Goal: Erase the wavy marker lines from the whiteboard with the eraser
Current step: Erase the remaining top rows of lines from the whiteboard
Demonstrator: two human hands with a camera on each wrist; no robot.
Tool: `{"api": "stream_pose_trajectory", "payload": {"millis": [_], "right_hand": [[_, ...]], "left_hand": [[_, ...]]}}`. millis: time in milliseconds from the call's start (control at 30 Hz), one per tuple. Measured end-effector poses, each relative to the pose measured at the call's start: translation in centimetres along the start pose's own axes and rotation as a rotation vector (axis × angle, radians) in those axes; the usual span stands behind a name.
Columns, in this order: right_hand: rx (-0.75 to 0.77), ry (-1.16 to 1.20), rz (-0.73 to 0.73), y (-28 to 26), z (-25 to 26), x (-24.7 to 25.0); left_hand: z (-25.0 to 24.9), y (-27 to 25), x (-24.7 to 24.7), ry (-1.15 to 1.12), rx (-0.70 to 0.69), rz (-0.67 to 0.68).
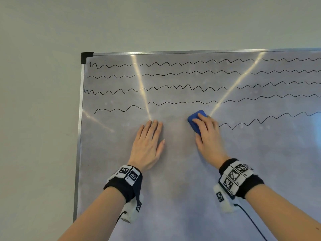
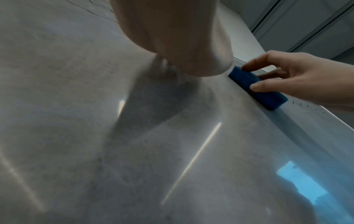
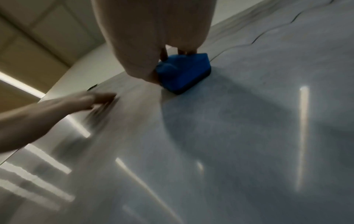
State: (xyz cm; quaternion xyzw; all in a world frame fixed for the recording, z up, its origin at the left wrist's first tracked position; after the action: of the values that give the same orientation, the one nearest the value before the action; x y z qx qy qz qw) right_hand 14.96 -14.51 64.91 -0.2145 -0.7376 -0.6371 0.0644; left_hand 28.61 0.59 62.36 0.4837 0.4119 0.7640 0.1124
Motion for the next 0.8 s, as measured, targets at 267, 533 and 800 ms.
{"api": "stream_pose_trajectory", "payload": {"millis": [267, 533, 800], "right_hand": [[0.211, -0.129, 0.242, -2.6, -0.1, -3.0], [0.334, -0.131, 0.271, -4.7, 1.2, -2.8], [0.182, -0.115, 0.148, -4.2, -0.3, -2.4]], "left_hand": [[0.0, 0.1, 0.0, 0.03, 0.003, 0.003], [-1.3, 0.4, 0.5, 0.049, 0.07, -0.015], [-5.0, 3.2, 0.2, -0.013, -0.077, 0.003]]}}
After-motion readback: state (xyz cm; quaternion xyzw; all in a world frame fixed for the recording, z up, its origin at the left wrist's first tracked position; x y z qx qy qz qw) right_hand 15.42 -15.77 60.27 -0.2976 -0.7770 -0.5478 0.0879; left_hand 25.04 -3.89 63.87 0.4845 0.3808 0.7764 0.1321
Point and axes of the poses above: each hand's wrist, its own y-axis towards the middle knuckle, its own x-axis out of the back of the hand, z = x × y, the point moved 5 cm from there along y, towards the middle knuckle, and after that the axes turned 11 degrees about z, right-handed, at the moved point
